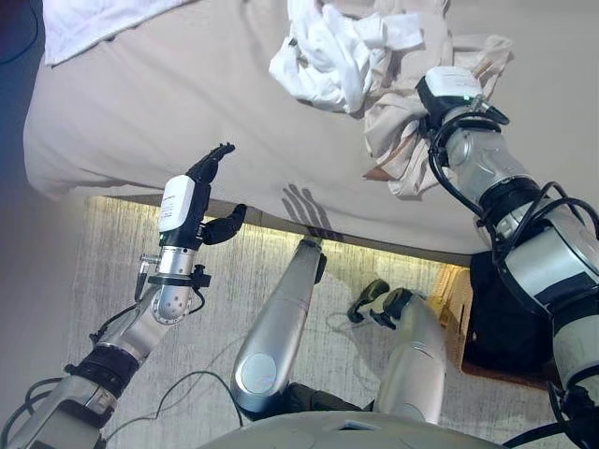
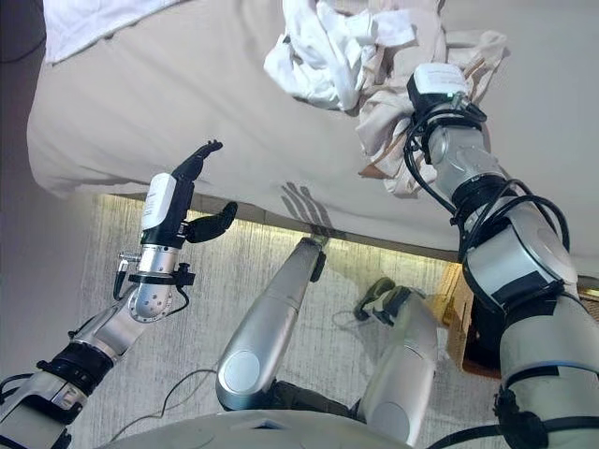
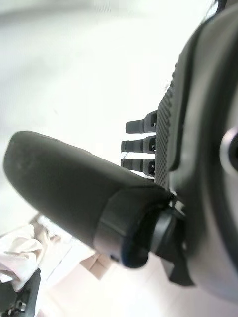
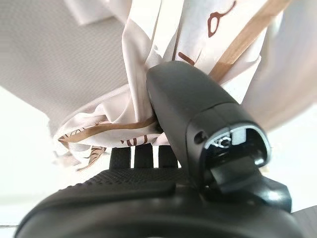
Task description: Pick up the clothes from the bed and place them into the basket
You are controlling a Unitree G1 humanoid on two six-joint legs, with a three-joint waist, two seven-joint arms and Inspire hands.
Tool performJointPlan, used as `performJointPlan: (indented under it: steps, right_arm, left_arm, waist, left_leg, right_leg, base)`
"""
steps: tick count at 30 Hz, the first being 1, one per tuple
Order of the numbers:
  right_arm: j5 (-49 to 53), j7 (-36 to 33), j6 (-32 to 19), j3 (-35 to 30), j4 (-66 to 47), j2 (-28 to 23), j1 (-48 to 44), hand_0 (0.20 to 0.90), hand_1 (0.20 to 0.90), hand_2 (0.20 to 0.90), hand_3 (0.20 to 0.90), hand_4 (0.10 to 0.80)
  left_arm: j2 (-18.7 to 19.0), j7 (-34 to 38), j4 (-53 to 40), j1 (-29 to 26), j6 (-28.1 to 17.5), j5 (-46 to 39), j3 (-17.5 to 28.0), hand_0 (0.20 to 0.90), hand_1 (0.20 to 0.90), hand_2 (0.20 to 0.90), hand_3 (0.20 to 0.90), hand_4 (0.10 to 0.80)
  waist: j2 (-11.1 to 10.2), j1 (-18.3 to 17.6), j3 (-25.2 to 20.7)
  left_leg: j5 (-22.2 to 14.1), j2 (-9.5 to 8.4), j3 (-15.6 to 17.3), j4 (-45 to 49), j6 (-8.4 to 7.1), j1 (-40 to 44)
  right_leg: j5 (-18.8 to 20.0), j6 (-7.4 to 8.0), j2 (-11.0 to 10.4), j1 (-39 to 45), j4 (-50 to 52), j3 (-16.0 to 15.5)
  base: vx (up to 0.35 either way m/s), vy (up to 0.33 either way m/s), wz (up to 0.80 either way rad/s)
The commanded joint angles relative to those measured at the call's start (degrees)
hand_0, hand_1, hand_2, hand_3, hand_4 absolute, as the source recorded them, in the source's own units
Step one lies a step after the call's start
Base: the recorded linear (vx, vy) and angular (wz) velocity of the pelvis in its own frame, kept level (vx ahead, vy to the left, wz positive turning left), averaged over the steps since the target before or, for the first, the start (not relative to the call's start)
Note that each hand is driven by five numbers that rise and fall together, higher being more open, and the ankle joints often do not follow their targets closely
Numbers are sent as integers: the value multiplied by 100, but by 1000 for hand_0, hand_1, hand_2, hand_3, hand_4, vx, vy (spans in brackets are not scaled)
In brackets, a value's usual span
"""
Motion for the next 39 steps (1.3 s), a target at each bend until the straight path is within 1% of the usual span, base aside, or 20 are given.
performJointPlan:
  steps: [1, 4, 5, 6, 10, 11, 13, 17, 21, 25, 26, 27, 28, 30, 35, 39]
  right_arm:
    - [161, -265, -172, 10, -193, -461, -452, 300, 300, 300, 200, 100]
    - [199, -311, -218, -60, -297, -530, -376, 300, 300, 300, 200, 100]
    - [257, -377, -220, -144, -455, -620, -317, 300, 300, 300, 200, 100]
    - [274, -395, -203, -171, -521, -641, -290, 300, 300, 300, 200, 100]
    - [395, -469, -204, -349, -942, -860, -112, 300, 300, 300, 200, 100]
    - [506, -533, -252, -478, -1160, -972, -27, 300, 300, 300, 200, 100]
    - [634, -653, -306, -632, -1380, -1084, 68, 300, 300, 300, 200, 100]
    - [914, -677, -519, -1094, -1988, -1415, 329, 300, 300, 300, 200, 100]
    - [1067, -646, -604, -1562, -2458, -1742, 721, 300, 300, 300, 200, 100]
    - [1324, -510, -577, -2084, -2939, -2008, 1079, 300, 300, 300, 200, 100]
    - [1311, -519, -553, -2151, -2994, -2041, 1128, 300, 300, 300, 200, 100]
    - [1318, -498, -572, -2285, -3084, -2174, 1201, 300, 300, 300, 200, 100]
    - [1313, -499, -566, -2315, -3103, -2185, 1232, 300, 300, 300, 200, 100]
    - [1287, -541, -494, -2564, -3279, -2377, 1380, 300, 300, 300, 200, 100]
    - [1347, -669, -300, -2968, -3484, -2763, 1587, 300, 300, 300, 200, 100]
    - [1393, -646, -274, -3328, -3589, -3045, 1849, 300, 300, 300, 200, 100]
  left_arm:
    - [-14, 188, -328, -82, -242, -187, 143, 900, 900, 900, 900, 800]
    - [-30, 129, -285, -64, -226, -169, 195, 900, 900, 900, 900, 800]
    - [-36, 125, -223, -47, -259, -143, 230, 900, 900, 900, 900, 800]
    - [-35, 122, -219, -41, -259, -132, 243, 900, 900, 900, 900, 800]
    - [-67, 83, -122, -30, -216, -135, 326, 900, 900, 900, 900, 800]
    - [-96, 57, -85, -44, -165, -119, 350, 900, 900, 900, 900, 800]
    - [-111, 18, -25, -59, -112, -109, 376, 900, 900, 900, 900, 800]
    - [-153, -93, 198, 21, 85, -134, 491, 900, 900, 900, 900, 800]
    - [-243, -182, 495, 85, 254, -180, 581, 900, 900, 900, 900, 800]
    - [-402, -379, 876, 226, 193, -216, 676, 900, 900, 900, 900, 800]
    - [-406, -418, 906, 246, 152, -190, 682, 900, 900, 900, 900, 800]
    - [-421, -470, 977, 272, 118, -153, 671, 900, 900, 900, 900, 800]
    - [-417, -476, 982, 271, 115, -146, 661, 900, 900, 900, 900, 800]
    - [-415, -581, 1062, 293, 80, -161, 650, 900, 900, 900, 900, 800]
    - [-411, -677, 1275, 283, -42, -197, 641, 900, 900, 900, 900, 800]
    - [-458, -673, 1459, 258, -151, -139, 652, 900, 900, 900, 900, 800]
  waist:
    - [92, -153, -287]
    - [56, -222, -287]
    - [28, -289, -287]
    - [23, -308, -294]
    - [-95, -480, -607]
    - [-153, -571, -755]
    - [-215, -670, -906]
    - [-365, -909, -1341]
    - [-493, -1113, -1752]
    - [-608, -1354, -2112]
    - [-621, -1370, -2150]
    - [-638, -1457, -2273]
    - [-642, -1448, -2282]
    - [-667, -1591, -2439]
    - [-697, -1795, -2624]
    - [-741, -1961, -2702]
  left_leg:
    - [-826, -95, 389, 180, 397, 732]
    - [-741, -24, 441, -180, 367, 1172]
    - [-652, 33, 481, -487, 326, 1514]
    - [-621, 50, 493, -589, 316, 1620]
    - [-449, 182, 531, -1296, 259, 2174]
    - [-384, 207, 515, -1558, 240, 2389]
    - [-340, 243, 537, -1794, 238, 2621]
    - [-256, 336, 700, -2316, 187, 3115]
    - [-131, 405, 838, -2782, 145, 3479]
    - [-32, 507, 1012, -3206, 87, 3809]
    - [-14, 515, 1036, -3265, 82, 3854]
    - [20, 540, 1090, -3434, 59, 3950]
    - [32, 542, 1102, -3467, 57, 3974]
    - [80, 580, 1205, -3732, 27, 4123]
    - [121, 615, 1345, -4041, 12, 4322]
    - [92, 648, 1481, -4107, 10, 4421]
  right_leg:
    - [1108, 62, 384, 457, -885, -201]
    - [1198, 85, 421, 857, -1227, -176]
    - [1298, 114, 465, 1176, -1549, -142]
    - [1327, 123, 481, 1273, -1646, -135]
    - [1533, 219, 613, 1760, -2405, -14]
    - [1619, 255, 707, 1971, -2751, 77]
    - [1693, 283, 800, 2183, -3064, 146]
    - [1854, 358, 971, 2659, -3760, 263]
    - [2009, 443, 1077, 2975, -4237, 369]
    - [2194, 536, 1133, 3178, -4646, 523]
    - [2224, 549, 1140, 3203, -4697, 542]
    - [2292, 597, 1149, 3260, -4834, 600]
    - [2306, 600, 1153, 3276, -4861, 608]
    - [2404, 684, 1162, 3344, -5060, 699]
    - [2487, 780, 1209, 3388, -5246, 887]
    - [2547, 834, 1219, 3400, -5337, 1036]
  base:
    - [56, 0, -15]
    - [36, 2, -15]
    - [31, 3, -24]
    - [46, 1, -20]
    - [53, -1, -21]
    - [44, -6, -23]
    - [42, -8, -28]
    - [84, -11, -28]
    - [110, -64, -24]
    - [76, -42, -17]
    - [81, -16, -20]
    - [50, -7, -30]
    - [61, -4, -30]
    - [39, 4, -23]
    - [25, 19, -21]
    - [23, 19, -17]
